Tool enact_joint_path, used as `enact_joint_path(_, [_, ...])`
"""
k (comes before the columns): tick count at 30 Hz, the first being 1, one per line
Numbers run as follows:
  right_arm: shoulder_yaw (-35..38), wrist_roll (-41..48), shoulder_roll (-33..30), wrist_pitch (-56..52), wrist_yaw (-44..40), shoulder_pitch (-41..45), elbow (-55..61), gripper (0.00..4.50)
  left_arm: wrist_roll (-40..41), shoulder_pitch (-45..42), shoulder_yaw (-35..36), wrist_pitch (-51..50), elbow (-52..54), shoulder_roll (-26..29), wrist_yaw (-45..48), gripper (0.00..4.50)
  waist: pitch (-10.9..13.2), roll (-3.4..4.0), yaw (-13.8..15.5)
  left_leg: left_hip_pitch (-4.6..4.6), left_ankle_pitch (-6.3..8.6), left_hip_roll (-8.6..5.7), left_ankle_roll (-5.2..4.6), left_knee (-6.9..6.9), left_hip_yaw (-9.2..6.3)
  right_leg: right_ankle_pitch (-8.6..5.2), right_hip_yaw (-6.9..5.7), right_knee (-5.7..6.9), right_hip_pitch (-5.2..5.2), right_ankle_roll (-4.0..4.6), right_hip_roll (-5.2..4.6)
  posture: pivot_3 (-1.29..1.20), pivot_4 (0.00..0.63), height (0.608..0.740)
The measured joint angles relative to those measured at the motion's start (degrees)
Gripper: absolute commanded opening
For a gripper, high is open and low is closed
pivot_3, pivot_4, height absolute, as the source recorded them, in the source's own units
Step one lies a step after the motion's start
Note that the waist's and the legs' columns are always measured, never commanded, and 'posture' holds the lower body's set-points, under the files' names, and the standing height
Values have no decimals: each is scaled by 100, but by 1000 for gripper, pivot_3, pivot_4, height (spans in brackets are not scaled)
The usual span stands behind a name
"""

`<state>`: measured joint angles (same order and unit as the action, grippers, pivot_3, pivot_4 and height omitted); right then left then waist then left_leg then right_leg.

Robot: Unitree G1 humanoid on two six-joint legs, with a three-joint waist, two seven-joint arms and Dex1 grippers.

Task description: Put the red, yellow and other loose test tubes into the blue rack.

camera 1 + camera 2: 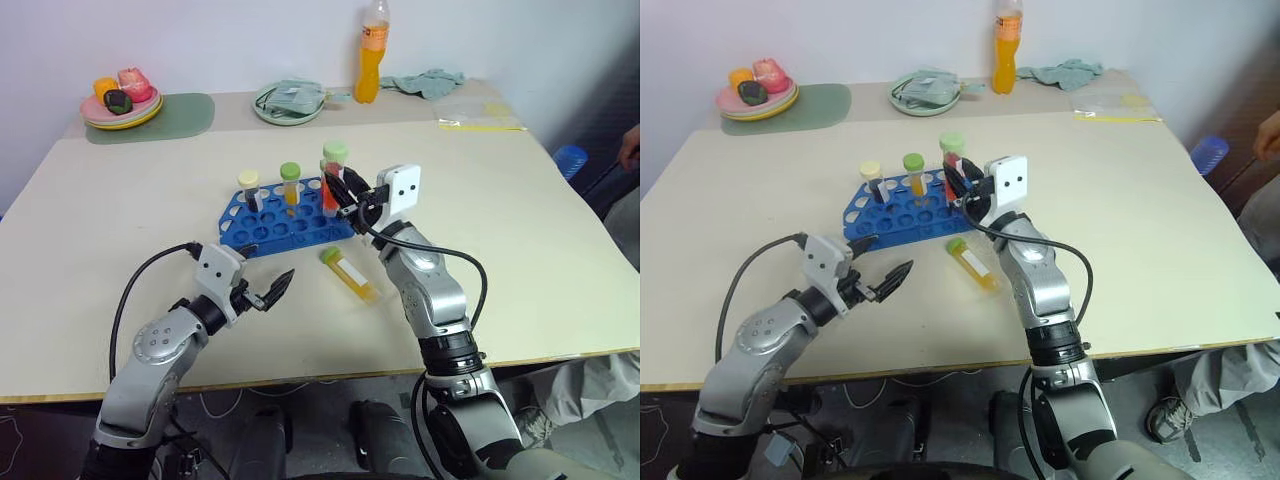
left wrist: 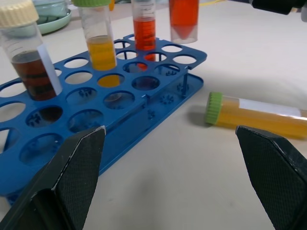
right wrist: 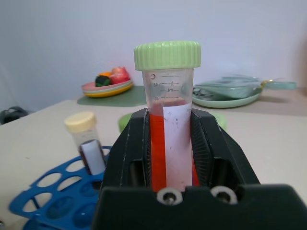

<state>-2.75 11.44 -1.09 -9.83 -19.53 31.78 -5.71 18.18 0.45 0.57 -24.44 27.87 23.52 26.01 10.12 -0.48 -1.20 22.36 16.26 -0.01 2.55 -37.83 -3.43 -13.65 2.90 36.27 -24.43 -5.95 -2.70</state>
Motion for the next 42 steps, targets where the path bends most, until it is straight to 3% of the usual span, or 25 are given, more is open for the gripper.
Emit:
enact_joint_path(17, [83,-278,-16,726,261,181,-942,694,-11,149,18,50,31,-101,59,4500,0,0,2,0,0,0,0,0,0,0,1,0,0,0,-1,0,150,740])
enact_joint_path(42, [44,-266,-59,729,-97,139,-912,694,-82,210,-36,350,-79,-142,168,4500,0,0,0,-1,0,0,0,0,0,0,1,0,0,0,-1,0,150,740])
